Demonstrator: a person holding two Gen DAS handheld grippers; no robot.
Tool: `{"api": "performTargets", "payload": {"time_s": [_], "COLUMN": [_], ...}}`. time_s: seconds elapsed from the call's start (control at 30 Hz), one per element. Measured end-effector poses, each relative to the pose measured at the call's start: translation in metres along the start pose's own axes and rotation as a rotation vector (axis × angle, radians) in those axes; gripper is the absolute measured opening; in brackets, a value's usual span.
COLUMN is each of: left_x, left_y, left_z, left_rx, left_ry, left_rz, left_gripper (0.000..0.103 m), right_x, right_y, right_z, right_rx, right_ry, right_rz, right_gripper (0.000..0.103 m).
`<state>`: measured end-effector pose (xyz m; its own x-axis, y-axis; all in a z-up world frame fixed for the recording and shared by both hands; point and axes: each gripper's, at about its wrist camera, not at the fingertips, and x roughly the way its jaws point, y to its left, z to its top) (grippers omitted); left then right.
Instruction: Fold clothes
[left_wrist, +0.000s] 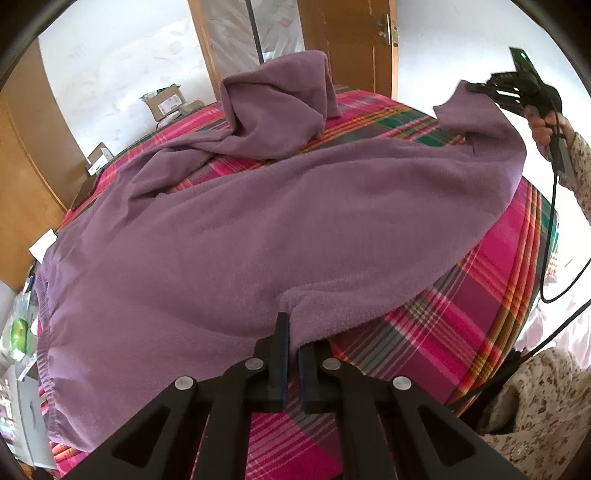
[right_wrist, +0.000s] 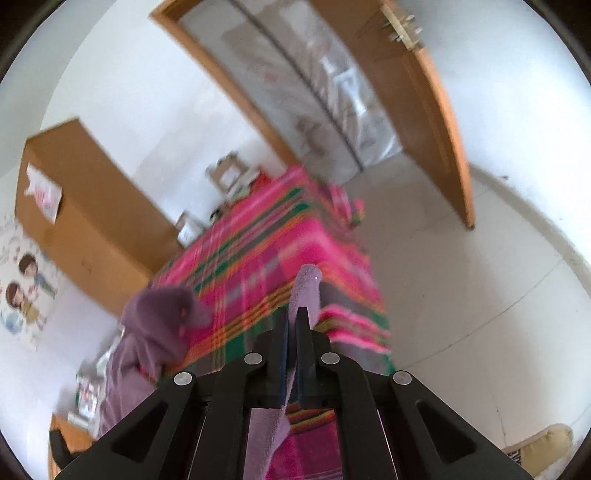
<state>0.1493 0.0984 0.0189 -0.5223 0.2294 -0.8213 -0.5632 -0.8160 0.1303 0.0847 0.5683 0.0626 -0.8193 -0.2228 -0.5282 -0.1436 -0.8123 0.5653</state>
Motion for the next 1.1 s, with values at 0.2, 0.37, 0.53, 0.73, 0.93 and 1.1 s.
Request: {"api": "performTargets", "payload": {"time_s": [0.2,0.37,0.53,0.73,0.93,1.1], "left_x": [-0.004,-0.011,-0.014,-0.009,-0.006,-0.004], "left_y": [0.002,0.006,0.007,0.003,-0.001,-0.005], "left_z": [0.005,0.008,0.009,0.004,0.002,-0.001], "left_rx": [-0.023,-0.048,-0.055,-0.043,-0.013,0.001], "left_ry": [-0.02,-0.046,-0.056,-0.033,-0.01,0.002], "left_rz": [-0.001,-0.006,-0.011,-0.017,-0.012,-0.002], "left_gripper": [0.003,0.003,0.003,0.003,0.003,0.003], "right_x": [-0.027,-0.046,-0.066,-0.062,-0.05,-0.044], "right_y": [-0.02,-0.032,-0.035,-0.062,-0.109,-0.124], "right_z": [0.013,0.023,0.03,0.009,-0.029,-0.041], "right_rx": [0.064,0.116,0.131,0.191,0.324,0.348], "right_ry": [-0.117,-0.2,-0.273,-0.221,-0.151,-0.116], "right_rz": [-0.04,-0.052,-0.061,-0.096,-0.153,-0.21], "right_gripper": [0.003,0.003,0.003,0.003,0.003,0.003]}}
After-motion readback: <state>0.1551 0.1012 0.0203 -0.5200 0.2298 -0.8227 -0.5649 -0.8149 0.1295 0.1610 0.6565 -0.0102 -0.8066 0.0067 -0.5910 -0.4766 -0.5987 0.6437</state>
